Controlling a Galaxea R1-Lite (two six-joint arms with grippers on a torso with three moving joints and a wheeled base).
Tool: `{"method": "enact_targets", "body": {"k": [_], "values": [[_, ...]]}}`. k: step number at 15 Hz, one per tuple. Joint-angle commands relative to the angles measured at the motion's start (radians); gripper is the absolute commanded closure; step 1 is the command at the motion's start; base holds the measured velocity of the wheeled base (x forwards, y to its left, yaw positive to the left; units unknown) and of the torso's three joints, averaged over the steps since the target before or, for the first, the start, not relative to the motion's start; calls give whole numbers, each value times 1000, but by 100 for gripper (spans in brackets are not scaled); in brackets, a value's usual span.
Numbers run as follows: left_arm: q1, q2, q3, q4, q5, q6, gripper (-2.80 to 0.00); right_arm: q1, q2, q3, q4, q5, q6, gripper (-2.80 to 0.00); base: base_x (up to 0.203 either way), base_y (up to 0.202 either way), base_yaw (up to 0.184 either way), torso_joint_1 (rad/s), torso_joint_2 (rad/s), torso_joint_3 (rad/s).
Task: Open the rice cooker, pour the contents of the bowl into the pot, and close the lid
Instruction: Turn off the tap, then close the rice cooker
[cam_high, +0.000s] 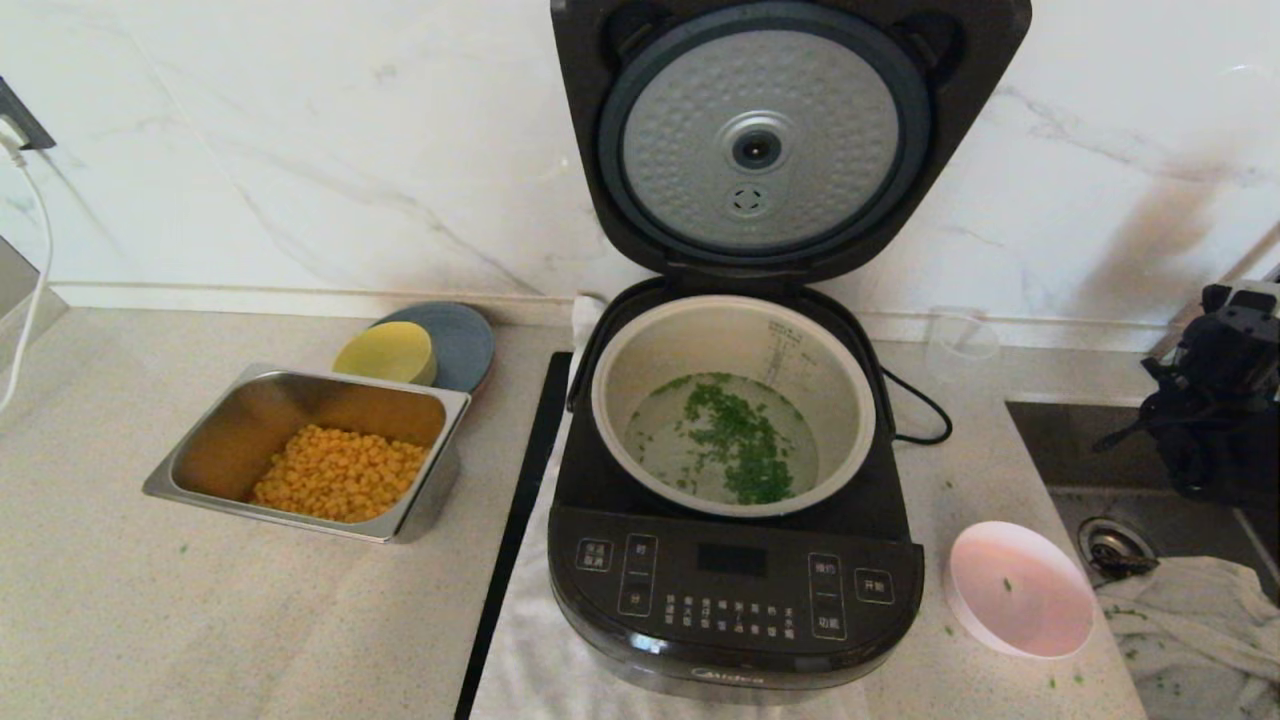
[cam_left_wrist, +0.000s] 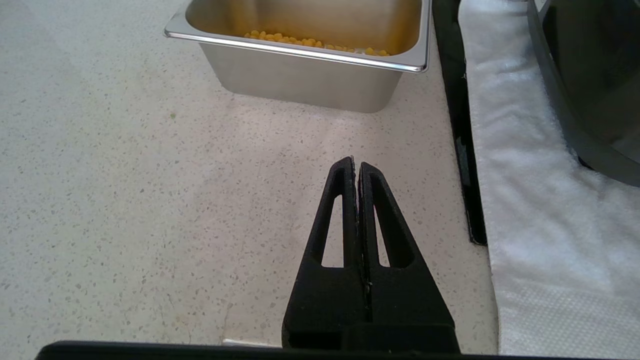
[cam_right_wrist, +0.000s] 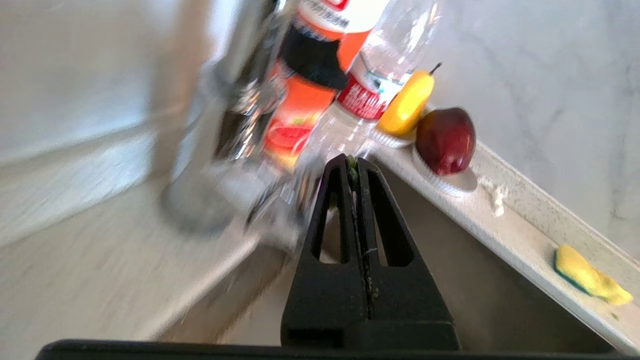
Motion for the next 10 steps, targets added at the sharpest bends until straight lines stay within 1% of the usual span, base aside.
{"method": "enact_targets", "body": {"k": [1, 3, 5, 7, 8, 9, 10], "values": [[0, -1, 8, 0, 0, 0, 0, 29, -160, 155, -18, 2, 4, 0, 0, 0, 0, 0, 0, 0], [0, -1, 8, 0, 0, 0, 0, 57, -287, 267, -24, 15, 6, 0, 0, 0, 0, 0, 0, 0], [0, -1, 8, 0, 0, 0, 0, 96, -409, 348, -17, 28, 6, 0, 0, 0, 0, 0, 0, 0], [0, -1, 8, 0, 0, 0, 0, 164, -534, 397, 45, 56, 7, 0, 0, 0, 0, 0, 0, 0], [0, -1, 8, 0, 0, 0, 0, 201, -591, 401, 107, 75, 11, 0, 0, 0, 0, 0, 0, 0], [0, -1, 8, 0, 0, 0, 0, 242, -652, 392, 217, 101, 26, 0, 0, 0, 0, 0, 0, 0], [0, -1, 8, 0, 0, 0, 0, 283, -700, 363, 376, 126, 55, 0, 0, 0, 0, 0, 0, 0]]}}
